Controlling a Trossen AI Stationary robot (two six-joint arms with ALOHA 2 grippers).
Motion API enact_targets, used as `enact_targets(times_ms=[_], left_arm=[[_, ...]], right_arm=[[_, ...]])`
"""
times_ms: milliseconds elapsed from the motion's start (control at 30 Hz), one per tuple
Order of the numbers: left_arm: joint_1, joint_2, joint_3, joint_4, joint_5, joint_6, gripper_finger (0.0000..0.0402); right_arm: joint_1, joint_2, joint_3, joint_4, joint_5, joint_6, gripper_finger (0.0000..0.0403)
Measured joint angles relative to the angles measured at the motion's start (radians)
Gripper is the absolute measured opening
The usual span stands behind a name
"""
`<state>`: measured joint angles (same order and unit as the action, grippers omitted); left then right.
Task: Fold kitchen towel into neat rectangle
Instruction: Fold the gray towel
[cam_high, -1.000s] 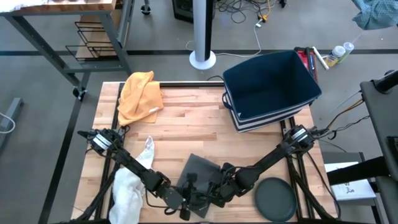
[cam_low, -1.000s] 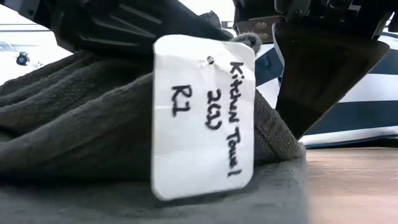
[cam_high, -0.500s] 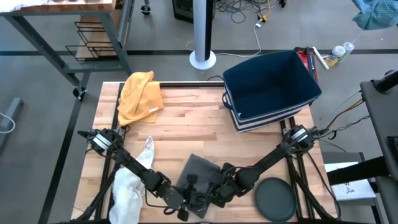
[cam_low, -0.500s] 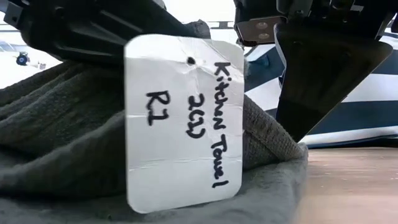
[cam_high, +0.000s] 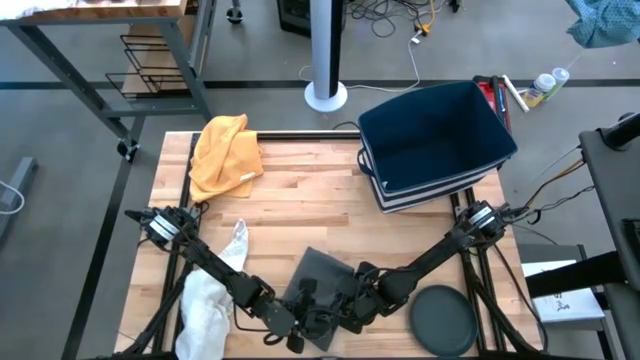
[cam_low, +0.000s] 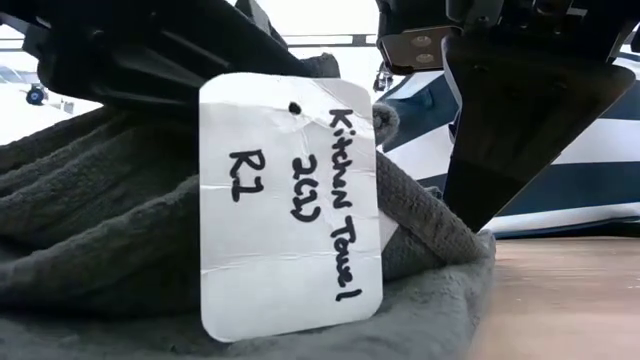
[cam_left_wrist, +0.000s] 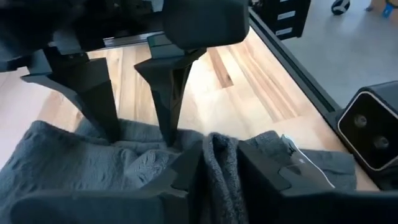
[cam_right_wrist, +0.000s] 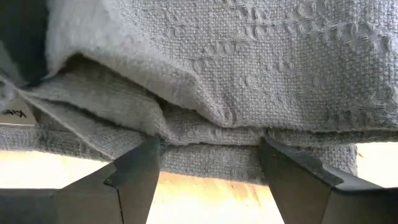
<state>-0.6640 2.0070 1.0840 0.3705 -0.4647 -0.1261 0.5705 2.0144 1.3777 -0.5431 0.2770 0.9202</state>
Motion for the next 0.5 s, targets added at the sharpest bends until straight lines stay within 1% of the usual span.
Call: enact_targets(times_ms=[133, 333, 433, 500], left_arm=[[0.000, -0.011, 0.000, -0.033, 0.001, -0.004, 0.0106], [-0.013, -0.013, 0.000, -0.055, 0.017, -0.019, 0.0131], [-0.014, -0.013, 0.000, -0.059, 0.059, -0.062, 0.0141], [-0.014, -0.013, 0.000, -0.059, 0.105, -0.101, 0.0145]], right_arm=[[0.001, 0.000, 0.000, -0.001, -0.011, -0.002, 0.0259], [0.001, 0.000, 0.000, -0.001, -0.015, -0.004, 0.0266], [0.001, 0.000, 0.000, -0.001, -0.015, -0.004, 0.0268], [0.001, 0.000, 0.000, -0.001, -0.015, -0.004, 0.0266]])
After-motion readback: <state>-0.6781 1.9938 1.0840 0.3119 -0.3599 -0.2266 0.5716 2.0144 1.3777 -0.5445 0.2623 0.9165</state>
